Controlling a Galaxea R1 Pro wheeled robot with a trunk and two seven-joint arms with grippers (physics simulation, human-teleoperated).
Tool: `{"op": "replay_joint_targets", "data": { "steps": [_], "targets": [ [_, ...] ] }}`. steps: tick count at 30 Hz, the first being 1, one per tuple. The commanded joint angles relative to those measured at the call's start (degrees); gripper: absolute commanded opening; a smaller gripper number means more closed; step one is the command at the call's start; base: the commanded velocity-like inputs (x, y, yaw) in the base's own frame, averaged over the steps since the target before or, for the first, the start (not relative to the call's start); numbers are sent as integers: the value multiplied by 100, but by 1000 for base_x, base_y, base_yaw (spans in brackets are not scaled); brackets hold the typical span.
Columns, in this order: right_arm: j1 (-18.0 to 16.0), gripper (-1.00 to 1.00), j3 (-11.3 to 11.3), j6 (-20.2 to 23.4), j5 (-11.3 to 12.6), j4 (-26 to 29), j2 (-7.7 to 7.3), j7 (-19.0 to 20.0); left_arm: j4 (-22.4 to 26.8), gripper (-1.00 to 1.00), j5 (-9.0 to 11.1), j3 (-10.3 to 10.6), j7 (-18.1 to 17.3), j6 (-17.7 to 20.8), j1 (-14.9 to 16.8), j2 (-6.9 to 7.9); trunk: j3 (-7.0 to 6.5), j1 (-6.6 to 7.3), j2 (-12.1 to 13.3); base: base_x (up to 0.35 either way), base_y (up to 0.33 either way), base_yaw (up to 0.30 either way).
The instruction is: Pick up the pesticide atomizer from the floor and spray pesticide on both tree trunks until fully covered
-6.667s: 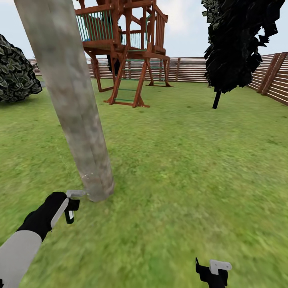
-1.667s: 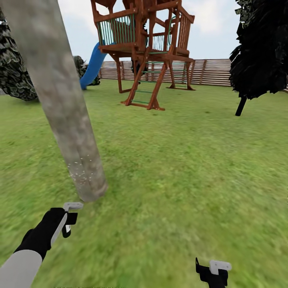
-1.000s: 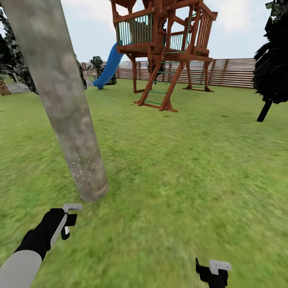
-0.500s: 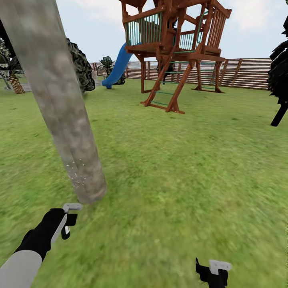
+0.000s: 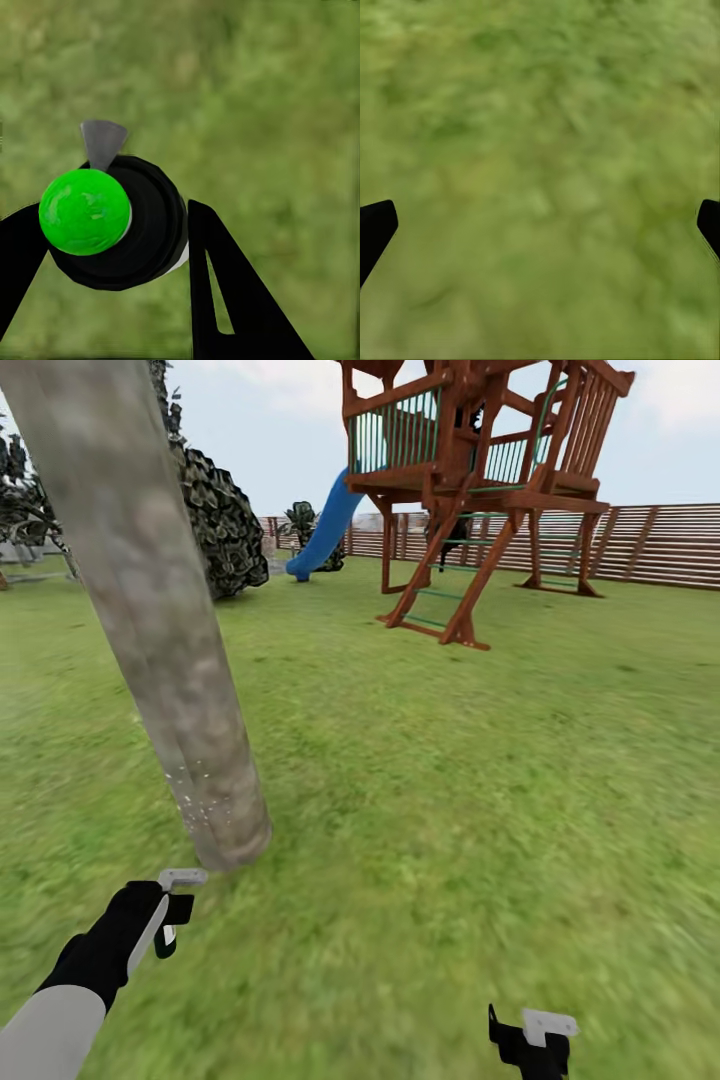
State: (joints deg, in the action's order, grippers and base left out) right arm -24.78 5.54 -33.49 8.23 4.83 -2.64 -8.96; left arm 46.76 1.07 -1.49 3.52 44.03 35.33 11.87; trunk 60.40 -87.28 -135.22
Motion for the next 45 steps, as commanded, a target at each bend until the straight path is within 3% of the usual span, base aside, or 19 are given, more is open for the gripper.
{"op": "replay_joint_targets", "data": {
  "steps": [1, 6, 24, 45],
  "targets": [
    [0, 100, 0, 0, -3, 0, 0, 0, 0, -100, -3, 0, -1, 0, 0, 0, 0, 0, 0, 144, -243, 277],
    [0, 100, 0, 0, 1, 0, -3, 0, 0, -100, -10, 0, -1, 0, 0, 0, 0, 0, 0, 144, -243, 230],
    [0, 100, 0, 0, -2, 0, -7, 0, 0, -100, -23, -8, 1, 0, 0, 5, 0, 0, 0, 136, -247, 15],
    [0, 100, 0, 0, -4, 0, 0, 0, 0, -100, -22, -9, 31, 9, 2, 9, 0, 0, 0, 121, -253, 273]
  ]
}}
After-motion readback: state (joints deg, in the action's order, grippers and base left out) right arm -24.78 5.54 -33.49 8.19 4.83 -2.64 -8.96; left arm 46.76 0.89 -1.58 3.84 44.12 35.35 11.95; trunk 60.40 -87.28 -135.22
